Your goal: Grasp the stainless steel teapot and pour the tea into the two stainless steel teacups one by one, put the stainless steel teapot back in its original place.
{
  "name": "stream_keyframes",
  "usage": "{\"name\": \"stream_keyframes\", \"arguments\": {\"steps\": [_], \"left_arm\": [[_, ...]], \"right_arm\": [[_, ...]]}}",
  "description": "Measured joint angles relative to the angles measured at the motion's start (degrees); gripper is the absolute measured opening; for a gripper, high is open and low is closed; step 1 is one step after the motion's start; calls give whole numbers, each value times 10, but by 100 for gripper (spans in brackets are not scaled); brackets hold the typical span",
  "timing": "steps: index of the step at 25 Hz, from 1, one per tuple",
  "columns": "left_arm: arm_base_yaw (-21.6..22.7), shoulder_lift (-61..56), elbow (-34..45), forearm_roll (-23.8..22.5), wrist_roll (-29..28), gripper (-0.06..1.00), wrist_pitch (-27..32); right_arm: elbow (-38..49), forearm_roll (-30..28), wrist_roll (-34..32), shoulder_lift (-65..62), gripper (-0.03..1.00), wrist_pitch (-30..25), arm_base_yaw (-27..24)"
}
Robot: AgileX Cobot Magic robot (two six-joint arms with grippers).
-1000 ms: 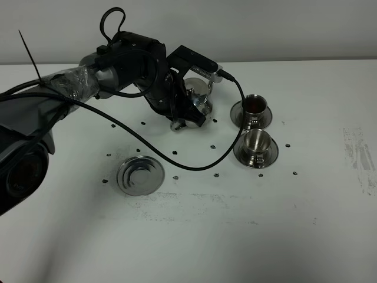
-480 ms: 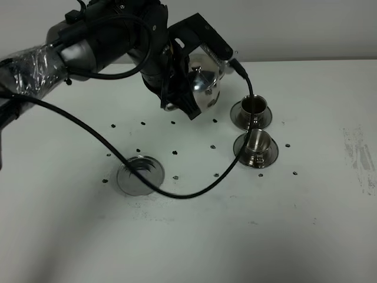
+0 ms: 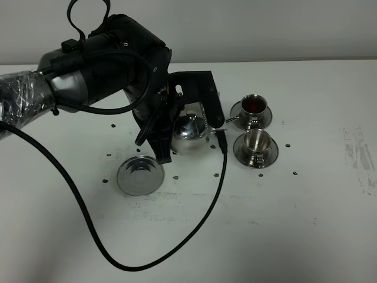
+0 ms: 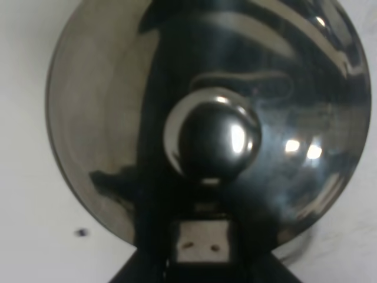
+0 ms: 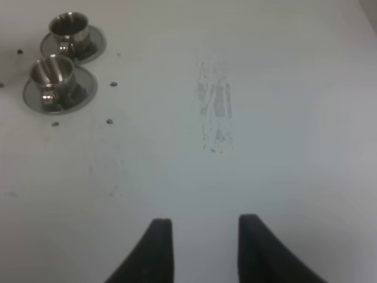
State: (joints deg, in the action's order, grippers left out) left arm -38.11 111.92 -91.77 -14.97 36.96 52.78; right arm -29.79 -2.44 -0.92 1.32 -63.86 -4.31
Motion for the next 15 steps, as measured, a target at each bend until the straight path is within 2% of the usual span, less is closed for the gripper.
{"name": "stream_keyframes", "arguments": {"steps": [3, 6, 10, 15], "left_arm": [[0, 13, -6, -46, 19, 20, -28], [0, 46, -37, -67, 34, 20, -32], [0, 94, -93, -75, 70, 20, -32], [0, 136, -144, -75, 144, 20, -35]], "right_arm": [[0, 0, 0, 0, 29, 0, 0], [0, 0, 0, 0, 29, 0, 0], [0, 0, 0, 0, 29, 0, 0], [0, 0, 0, 0, 29, 0, 0]]}}
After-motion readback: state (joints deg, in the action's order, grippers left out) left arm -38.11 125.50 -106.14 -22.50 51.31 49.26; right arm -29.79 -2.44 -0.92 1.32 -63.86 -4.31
